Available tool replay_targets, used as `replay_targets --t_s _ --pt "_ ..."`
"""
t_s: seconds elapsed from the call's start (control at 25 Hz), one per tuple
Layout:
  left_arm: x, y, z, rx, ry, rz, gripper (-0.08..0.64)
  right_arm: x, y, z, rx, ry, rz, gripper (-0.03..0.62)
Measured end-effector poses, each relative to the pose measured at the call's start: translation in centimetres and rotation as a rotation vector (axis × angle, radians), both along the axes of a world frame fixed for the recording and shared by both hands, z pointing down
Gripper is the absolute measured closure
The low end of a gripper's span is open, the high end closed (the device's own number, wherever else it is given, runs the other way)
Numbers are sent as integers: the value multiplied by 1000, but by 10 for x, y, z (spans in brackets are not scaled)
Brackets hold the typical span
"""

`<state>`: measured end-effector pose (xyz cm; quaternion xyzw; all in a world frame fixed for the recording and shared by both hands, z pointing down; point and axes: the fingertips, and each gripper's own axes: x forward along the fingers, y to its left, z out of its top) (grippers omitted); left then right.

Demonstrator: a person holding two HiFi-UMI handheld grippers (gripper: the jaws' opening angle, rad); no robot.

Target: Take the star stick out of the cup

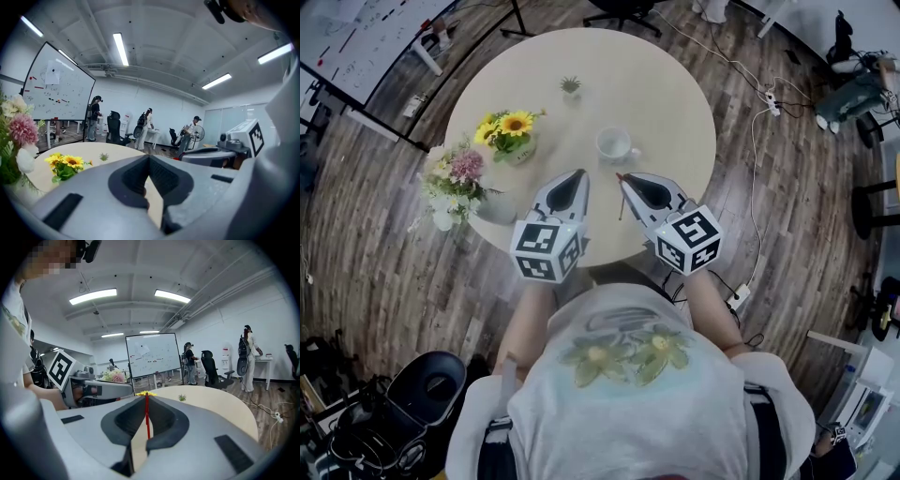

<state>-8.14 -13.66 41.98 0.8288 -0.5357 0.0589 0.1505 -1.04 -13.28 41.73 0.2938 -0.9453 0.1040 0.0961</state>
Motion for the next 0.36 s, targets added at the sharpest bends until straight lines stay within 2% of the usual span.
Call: replay_targets --t_s 0.36 --pt "0 9 3 1 -2 1 558 5 3 -1 6 -9 15 560"
